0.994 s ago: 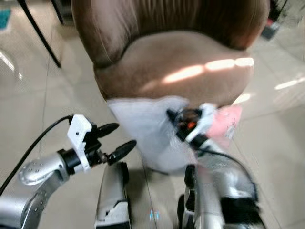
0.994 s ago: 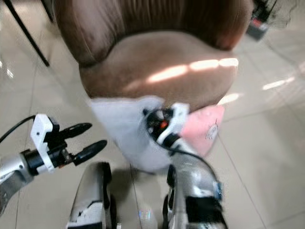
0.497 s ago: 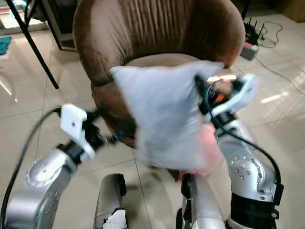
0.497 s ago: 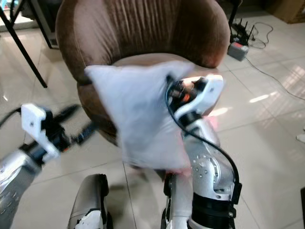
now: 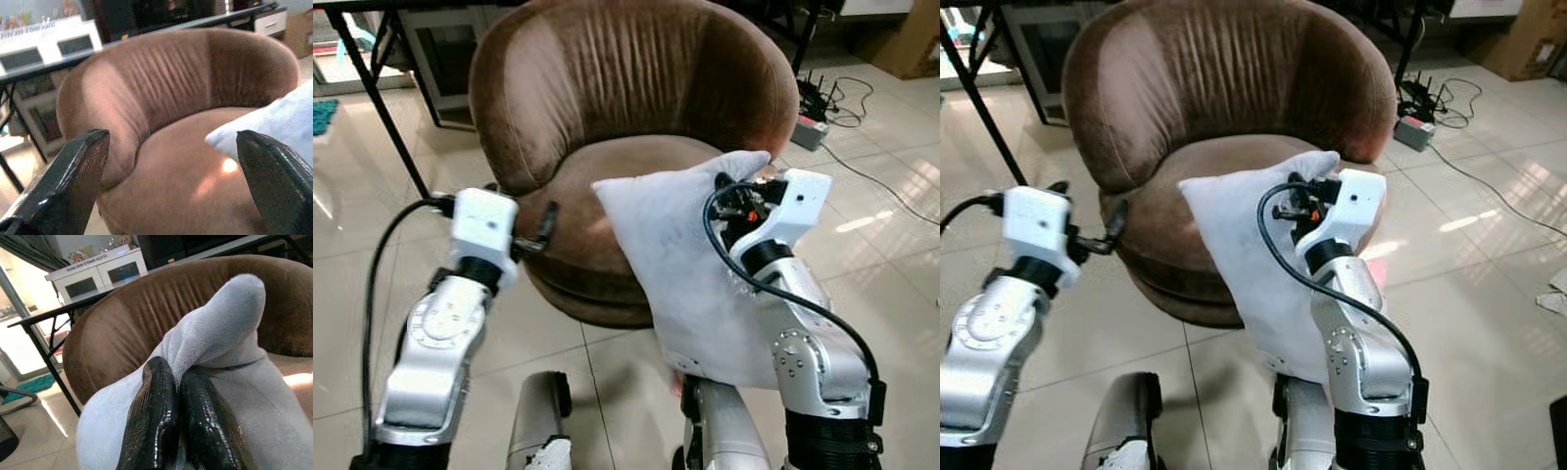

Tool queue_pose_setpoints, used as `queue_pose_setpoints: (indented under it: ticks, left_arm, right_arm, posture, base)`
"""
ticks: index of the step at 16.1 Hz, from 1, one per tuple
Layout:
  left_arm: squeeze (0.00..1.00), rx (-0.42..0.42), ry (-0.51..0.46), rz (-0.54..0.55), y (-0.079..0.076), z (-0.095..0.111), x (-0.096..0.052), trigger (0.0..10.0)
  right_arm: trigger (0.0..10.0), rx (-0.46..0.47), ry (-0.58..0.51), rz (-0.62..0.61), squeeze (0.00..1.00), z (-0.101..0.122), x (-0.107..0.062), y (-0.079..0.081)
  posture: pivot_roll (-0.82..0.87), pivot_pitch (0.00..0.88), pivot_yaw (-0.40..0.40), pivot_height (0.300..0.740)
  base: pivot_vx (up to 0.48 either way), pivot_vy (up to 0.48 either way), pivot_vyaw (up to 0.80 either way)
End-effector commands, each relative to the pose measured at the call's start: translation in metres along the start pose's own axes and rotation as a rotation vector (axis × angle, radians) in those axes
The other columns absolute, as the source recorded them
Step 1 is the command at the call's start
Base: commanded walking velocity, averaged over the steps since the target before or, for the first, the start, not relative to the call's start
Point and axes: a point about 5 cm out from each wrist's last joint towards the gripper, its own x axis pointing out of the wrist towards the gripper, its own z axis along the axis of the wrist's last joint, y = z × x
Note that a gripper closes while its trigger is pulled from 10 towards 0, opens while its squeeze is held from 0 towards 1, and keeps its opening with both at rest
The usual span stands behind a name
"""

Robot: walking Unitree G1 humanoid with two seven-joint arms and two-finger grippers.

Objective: Move the pillow to the sofa from floor

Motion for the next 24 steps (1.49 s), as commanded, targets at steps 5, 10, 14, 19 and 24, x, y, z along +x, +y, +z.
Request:
queue_pose_setpoints:
  ticks: [5,10,14,19,24]
  left_arm:
    - [0.0,0.043,0.023,0.01,-0.005,-0.014,0.005,10.0]
    - [0.0,0.014,0.029,0.039,-0.012,-0.021,0.009,10.0]
    - [0.0,-0.066,0.033,0.087,-0.011,-0.041,-0.006,10.0]
    - [0.0,-0.036,0.024,0.067,-0.016,-0.048,-0.01,10.0]
    - [0.0,0.009,-0.028,-0.008,-0.017,-0.04,-0.006,10.0]
  right_arm:
    - [10.0,-0.012,-0.055,-0.034,0.0,0.003,0.003,-0.003]
    - [10.0,-0.01,-0.046,-0.064,0.0,-0.002,0.006,-0.007]
    - [10.0,-0.117,-0.014,-0.032,0.0,-0.014,0.002,-0.015]
    - [10.0,-0.081,0.004,-0.056,0.0,-0.023,0.003,-0.022]
    - [10.0,-0.109,-0.006,-0.071,0.0,-0.02,0.015,-0.019]
  posture:
    - [0.04,0.0,0.0,0.667]
    - [0.04,0.0,-0.018,0.707]
    - [0.04,0.0,-0.045,0.74]
    - [0.06,0.0,-0.056,0.74]
    - [0.07,0.0,-0.046,0.74]
  base:
    - [0.0,0.0,0.0]
    - [0.0,0.0,0.0]
    - [0.0,0.0,0.0]
    - [0.0,0.0,0.0]
    - [0.134,0.0,0.0]
